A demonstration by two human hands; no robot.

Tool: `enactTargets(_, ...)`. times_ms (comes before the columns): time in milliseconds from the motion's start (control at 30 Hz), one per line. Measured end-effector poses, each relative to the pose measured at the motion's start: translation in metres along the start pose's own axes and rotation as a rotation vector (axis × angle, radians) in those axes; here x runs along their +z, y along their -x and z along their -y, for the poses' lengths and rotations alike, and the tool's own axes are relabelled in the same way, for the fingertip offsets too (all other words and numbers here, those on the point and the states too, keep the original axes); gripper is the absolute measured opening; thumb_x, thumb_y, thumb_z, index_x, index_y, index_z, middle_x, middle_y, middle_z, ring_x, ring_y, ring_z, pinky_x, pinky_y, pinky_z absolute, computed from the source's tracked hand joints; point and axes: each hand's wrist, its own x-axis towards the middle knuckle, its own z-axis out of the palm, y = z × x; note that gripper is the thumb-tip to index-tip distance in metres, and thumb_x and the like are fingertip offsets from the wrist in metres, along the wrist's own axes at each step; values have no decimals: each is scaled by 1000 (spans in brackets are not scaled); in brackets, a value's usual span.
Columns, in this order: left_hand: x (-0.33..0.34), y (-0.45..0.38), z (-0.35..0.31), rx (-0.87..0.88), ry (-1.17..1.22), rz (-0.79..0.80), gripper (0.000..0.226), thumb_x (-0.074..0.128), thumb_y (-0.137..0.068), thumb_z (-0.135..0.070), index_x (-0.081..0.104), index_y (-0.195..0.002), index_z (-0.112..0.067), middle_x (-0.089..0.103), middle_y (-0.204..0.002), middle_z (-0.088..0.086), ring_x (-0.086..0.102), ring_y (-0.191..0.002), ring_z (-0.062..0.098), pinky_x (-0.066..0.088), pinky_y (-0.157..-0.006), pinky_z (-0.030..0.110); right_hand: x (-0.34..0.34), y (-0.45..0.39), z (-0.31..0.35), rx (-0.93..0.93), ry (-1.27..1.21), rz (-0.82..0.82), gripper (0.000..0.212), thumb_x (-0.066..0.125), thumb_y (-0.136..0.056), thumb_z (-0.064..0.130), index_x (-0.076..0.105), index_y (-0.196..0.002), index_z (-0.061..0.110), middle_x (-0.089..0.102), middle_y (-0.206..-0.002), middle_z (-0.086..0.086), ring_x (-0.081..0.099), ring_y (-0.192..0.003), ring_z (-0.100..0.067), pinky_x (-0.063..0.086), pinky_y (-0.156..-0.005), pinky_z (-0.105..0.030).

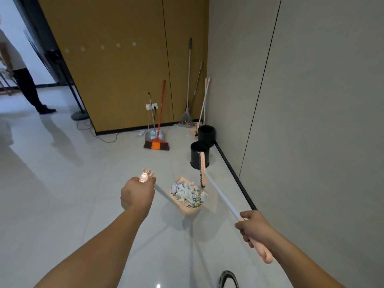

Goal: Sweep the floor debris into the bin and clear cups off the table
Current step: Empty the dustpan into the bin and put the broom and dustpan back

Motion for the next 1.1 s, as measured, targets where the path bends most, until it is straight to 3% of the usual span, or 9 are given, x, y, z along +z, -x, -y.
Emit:
enactTargets(233,109,-92,-100,-28,2,-81,37,68,-81,-53,60,-71,-18,62,-66,5,59,-61,24,42,-54,30,-65,-163,95,-59,-3,43,4,60,-83,4,60,-85,6,47,-53,-5,42,-40,-17,34,-41,-22)
enactTargets(367,158,-141,-154,-15,-18,-118,37,70,-83,-50,58,-70,-17,61,-66,5,57,-60,23,36,-52,29,-96,-238,147,-60,-6,35,12,62,-84,1,62,-94,8,50,-56,-7,44,-40,-16,36,-41,-22)
enactTargets(567,226,-217,-205,-7,-20,-117,34,68,-86,-49,59,-76,-17,61,-69,5,57,-63,23,39,-56,31,-113,-333,202,-47,-13,39,17,62,-86,3,62,-102,9,51,-60,-8,45,-39,-16,38,-41,-22)
enactTargets(767,301,-306,-235,126,-138,-45,33,65,-88,-49,63,-88,-16,64,-75,4,61,-69,25,49,-63,33,-106,-430,247,-25,-11,6,25,62,-84,5,63,-109,9,50,-58,-8,45,-38,-15,38,-42,-23)
enactTargets(900,341,-365,-251,261,-253,6,34,60,-91,-54,57,-86,-21,63,-74,2,60,-68,23,56,-68,38,-96,-485,282,27,4,-18,36,63,-82,5,61,-118,9,52,-60,-9,46,-38,-17,39,-42,-24)
enactTargets(1100,383,-440,-275,464,-418,49,36,61,-90,-56,59,-88,-20,58,-69,-1,56,-63,22,48,-59,31,-86,-551,324,55,47,-42,40,62,-85,0,58,-124,3,51,-59,-11,45,-36,-17,38,-41,-23)
